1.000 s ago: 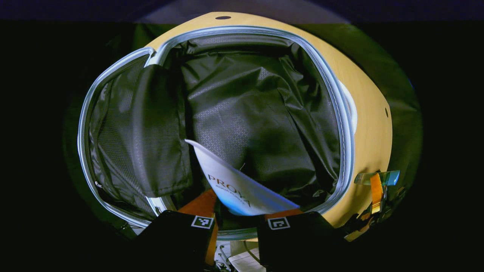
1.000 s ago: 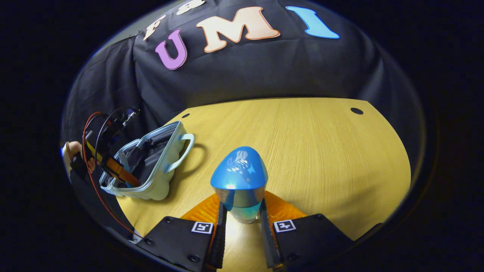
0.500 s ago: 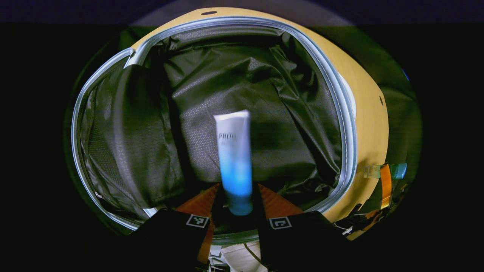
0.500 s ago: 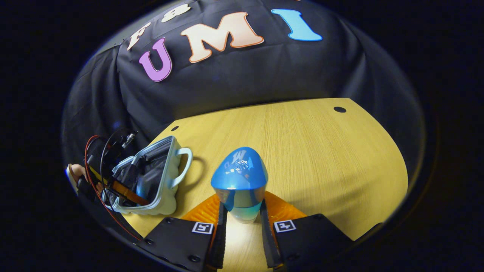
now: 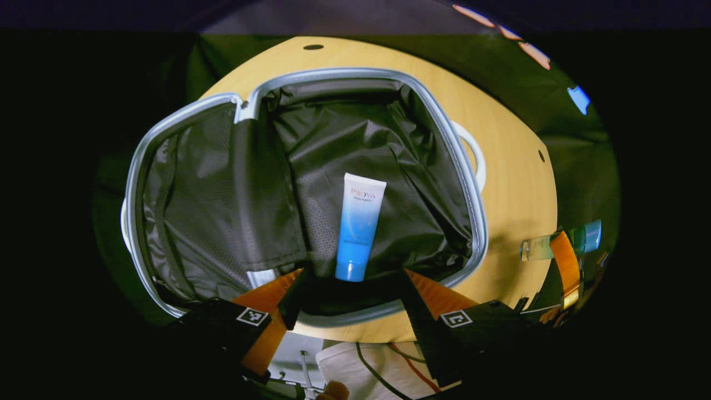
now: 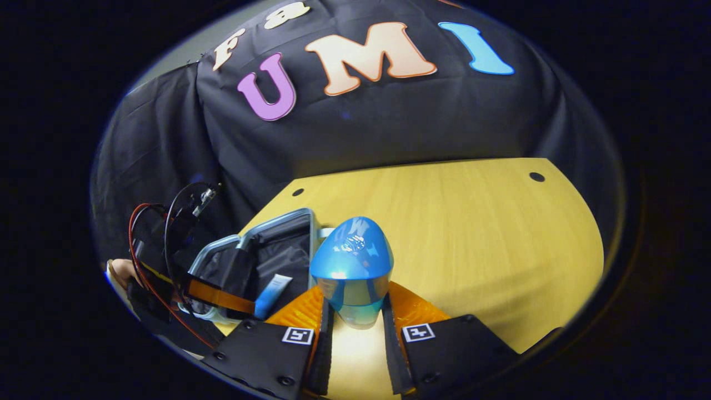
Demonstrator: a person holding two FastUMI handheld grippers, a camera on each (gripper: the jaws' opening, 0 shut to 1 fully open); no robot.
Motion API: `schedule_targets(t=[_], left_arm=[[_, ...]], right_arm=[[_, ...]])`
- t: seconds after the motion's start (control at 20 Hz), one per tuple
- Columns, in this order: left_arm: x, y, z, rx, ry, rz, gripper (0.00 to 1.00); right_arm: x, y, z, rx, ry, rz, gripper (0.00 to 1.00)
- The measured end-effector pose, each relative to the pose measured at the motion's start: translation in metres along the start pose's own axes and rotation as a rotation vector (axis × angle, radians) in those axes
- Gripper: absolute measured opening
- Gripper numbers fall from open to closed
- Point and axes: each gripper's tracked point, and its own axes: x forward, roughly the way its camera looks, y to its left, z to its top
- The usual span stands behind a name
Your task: First open the suitcase, pack the skin care products into it, and then close the suitcase.
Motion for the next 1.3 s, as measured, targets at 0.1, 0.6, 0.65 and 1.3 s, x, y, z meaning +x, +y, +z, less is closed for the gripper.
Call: schedule_targets(t=[0.1,0.6,0.65,1.3], left_arm=[[-0.017,0.006,0.001,-0.018,-0.041,-0.007,0.97],[-0.098,0.096,0.002,-0.179,-0.234,-0.002,0.96],[-0.104,0.111,-0.001,-0.212,-0.243,0.011,0.96],[-0.121,0.319,-0.050,-0.675,-0.307,0.254,0.97]], right_arm=[[0.005,0.025,0.003,-0.020,0.011,0.041,0.43],[0.062,0.119,-0.034,-0.141,0.182,0.165,0.43],[0.065,0.120,-0.042,-0.148,0.201,0.160,0.43],[0.100,0.117,-0.107,-0.184,0.393,0.091,0.43]])
